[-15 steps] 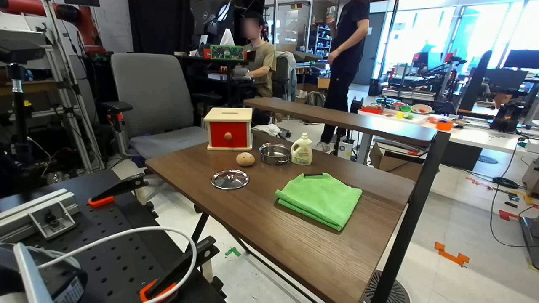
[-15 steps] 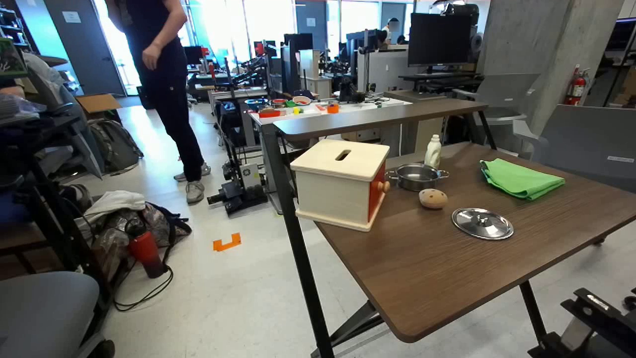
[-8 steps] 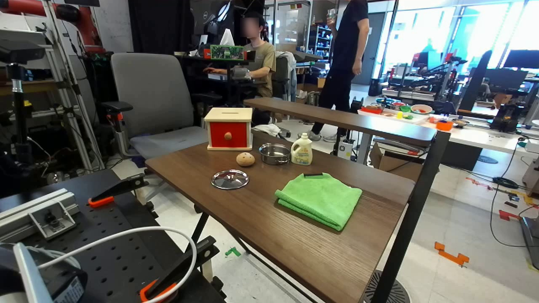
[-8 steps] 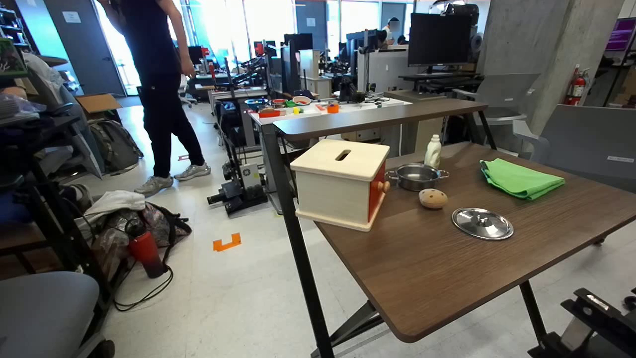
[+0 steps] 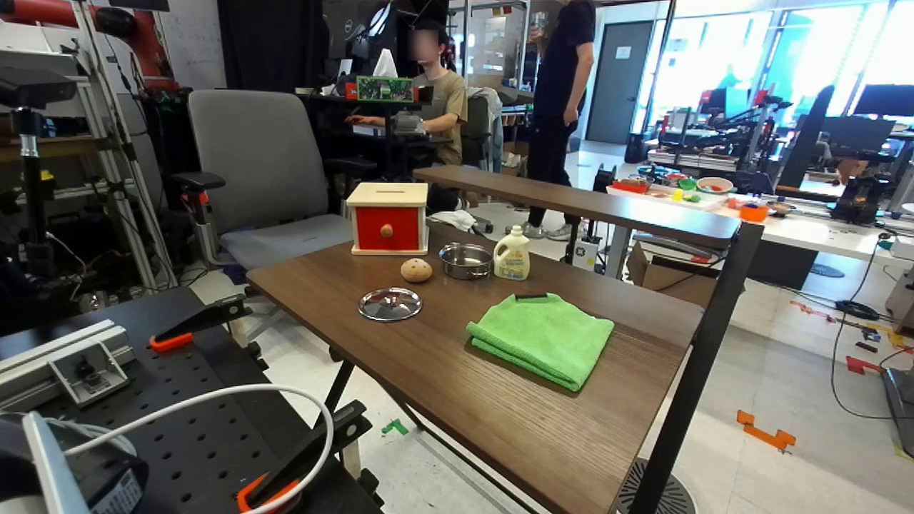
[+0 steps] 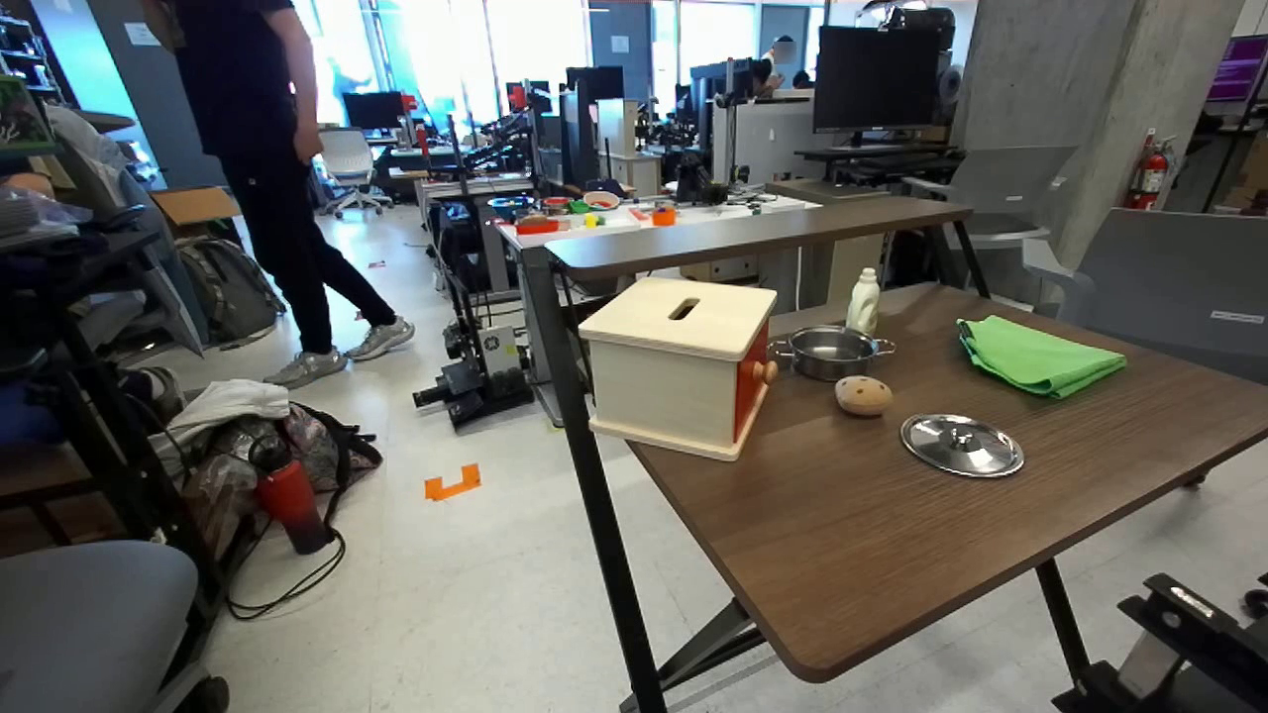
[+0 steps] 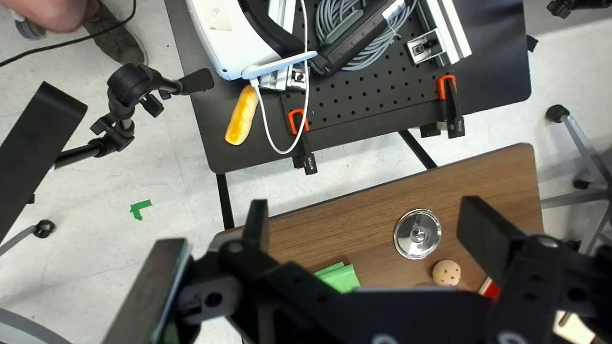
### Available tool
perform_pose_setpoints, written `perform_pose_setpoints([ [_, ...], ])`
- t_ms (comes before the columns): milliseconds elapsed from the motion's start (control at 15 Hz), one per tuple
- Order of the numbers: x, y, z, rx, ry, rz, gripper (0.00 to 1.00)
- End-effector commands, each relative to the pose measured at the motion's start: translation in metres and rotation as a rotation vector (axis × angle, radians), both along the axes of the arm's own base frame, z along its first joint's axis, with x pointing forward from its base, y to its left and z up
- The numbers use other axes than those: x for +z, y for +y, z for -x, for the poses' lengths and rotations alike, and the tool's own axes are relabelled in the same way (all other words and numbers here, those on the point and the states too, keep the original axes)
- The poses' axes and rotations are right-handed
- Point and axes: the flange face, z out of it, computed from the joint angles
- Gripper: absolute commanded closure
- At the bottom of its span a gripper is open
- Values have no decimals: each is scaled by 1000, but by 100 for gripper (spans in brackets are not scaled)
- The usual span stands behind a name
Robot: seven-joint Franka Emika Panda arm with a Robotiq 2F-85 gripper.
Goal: Use the green towel to wipe the table
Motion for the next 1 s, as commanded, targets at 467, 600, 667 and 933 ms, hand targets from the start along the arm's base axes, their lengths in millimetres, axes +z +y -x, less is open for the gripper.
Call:
perform_pose_setpoints([
  [467,1,0,0,0,1,0,0],
  [600,1,0,0,0,1,0,0],
  [667,1,0,0,0,1,0,0],
  [933,3,-5,-3,-36,-14,18,0],
])
